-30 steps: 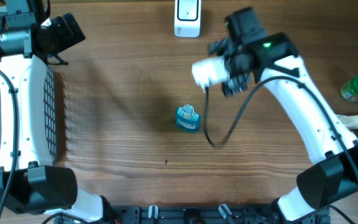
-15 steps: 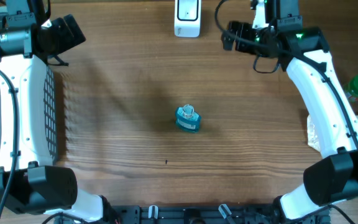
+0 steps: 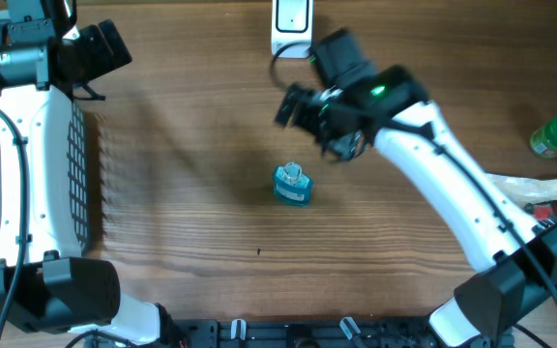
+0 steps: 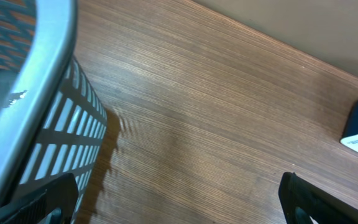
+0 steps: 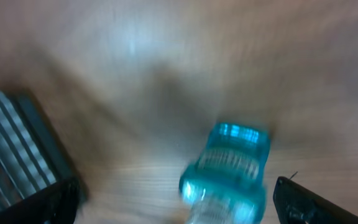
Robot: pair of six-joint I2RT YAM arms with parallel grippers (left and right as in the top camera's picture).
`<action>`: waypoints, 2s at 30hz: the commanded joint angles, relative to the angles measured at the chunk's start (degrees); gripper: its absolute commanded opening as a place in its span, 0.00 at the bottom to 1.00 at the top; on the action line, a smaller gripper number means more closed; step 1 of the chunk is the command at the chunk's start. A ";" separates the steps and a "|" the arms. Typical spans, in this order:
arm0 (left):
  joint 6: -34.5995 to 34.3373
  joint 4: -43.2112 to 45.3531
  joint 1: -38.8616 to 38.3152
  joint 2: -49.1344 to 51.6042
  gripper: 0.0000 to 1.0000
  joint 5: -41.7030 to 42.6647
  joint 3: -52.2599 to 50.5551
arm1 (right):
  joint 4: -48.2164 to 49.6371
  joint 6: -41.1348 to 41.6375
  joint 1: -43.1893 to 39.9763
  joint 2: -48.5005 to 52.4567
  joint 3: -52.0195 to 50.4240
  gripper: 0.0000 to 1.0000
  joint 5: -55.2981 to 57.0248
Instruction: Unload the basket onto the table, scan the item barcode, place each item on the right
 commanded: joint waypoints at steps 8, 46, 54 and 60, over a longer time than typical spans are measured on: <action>0.24 0.13 0.68 0.35 1.00 -0.48 -0.39 | -14.38 13.97 2.49 -1.81 0.48 1.00 8.22; -0.76 -0.15 0.68 0.35 1.00 -0.55 -0.39 | -7.10 10.49 7.32 9.79 0.44 1.00 0.63; -0.76 -0.15 0.68 0.35 1.00 -0.55 -0.39 | -7.10 9.14 7.32 11.85 0.42 1.00 0.44; -0.76 -0.17 0.68 0.35 1.00 -0.55 -0.39 | -7.21 9.01 7.32 13.11 0.00 0.99 0.46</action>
